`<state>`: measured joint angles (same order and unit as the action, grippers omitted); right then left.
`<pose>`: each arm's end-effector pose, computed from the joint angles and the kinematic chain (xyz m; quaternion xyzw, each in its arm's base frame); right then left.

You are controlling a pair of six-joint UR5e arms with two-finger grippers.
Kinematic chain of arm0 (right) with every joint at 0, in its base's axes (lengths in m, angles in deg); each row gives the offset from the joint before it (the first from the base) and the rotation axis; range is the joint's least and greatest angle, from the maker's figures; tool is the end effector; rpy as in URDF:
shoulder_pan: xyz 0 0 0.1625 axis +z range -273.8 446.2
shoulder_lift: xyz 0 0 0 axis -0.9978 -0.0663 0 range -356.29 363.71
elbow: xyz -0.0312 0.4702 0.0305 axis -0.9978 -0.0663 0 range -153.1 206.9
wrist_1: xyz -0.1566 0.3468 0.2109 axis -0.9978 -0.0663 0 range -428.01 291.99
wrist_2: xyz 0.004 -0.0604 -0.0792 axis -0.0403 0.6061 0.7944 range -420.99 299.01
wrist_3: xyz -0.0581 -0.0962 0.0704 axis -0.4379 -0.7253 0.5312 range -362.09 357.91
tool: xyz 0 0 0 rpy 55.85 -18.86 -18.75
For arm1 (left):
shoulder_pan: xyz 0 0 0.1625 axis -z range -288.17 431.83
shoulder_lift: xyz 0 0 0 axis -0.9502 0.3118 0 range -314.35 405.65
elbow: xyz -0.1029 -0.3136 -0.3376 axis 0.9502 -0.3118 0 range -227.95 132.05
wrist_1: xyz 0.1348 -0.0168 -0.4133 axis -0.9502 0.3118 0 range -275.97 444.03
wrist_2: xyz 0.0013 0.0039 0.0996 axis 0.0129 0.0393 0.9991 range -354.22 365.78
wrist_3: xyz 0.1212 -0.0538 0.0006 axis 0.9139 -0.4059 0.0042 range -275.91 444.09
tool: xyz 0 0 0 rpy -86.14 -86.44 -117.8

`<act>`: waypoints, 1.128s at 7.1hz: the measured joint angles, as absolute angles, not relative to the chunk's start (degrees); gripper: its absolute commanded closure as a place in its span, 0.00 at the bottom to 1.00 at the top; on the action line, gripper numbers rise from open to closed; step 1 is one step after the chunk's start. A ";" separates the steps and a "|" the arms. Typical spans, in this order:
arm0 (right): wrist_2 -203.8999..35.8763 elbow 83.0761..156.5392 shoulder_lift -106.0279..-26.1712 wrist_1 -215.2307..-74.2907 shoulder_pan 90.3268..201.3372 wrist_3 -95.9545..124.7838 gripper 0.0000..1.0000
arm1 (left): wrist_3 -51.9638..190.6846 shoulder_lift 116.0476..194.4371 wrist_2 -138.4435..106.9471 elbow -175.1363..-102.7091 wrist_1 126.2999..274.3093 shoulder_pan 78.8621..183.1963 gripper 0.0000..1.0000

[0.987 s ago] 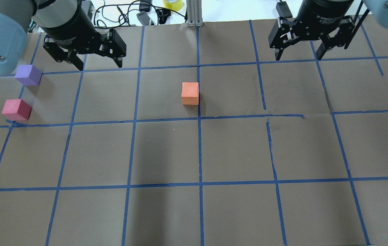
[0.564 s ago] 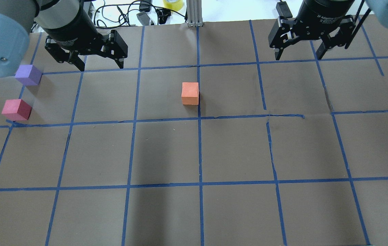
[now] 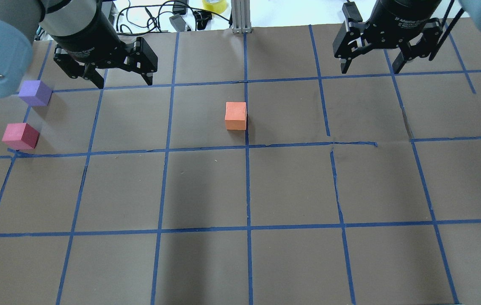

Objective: Arrange blocks in a line
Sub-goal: 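Reach the left gripper to the orange cube and grasp it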

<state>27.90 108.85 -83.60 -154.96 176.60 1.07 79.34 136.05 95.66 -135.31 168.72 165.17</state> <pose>0.1396 -0.5386 0.5445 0.0238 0.9995 -0.0198 0.0103 -0.1644 -0.5247 0.5325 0.0122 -0.9978 0.0656 0.0057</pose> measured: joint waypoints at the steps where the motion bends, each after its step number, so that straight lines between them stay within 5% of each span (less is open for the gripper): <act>1: 28.05 108.76 -83.76 -154.92 176.61 1.06 0.00 | 79.36 135.89 95.68 -135.35 168.96 165.17 0.00; 4: 28.52 109.02 -83.83 -155.18 176.64 0.82 0.00 | 78.96 138.58 95.66 -135.62 169.76 165.03 0.00; 8: 28.70 109.12 -83.83 -155.44 176.64 0.28 0.00 | 72.66 155.00 95.16 -135.58 153.61 168.62 0.00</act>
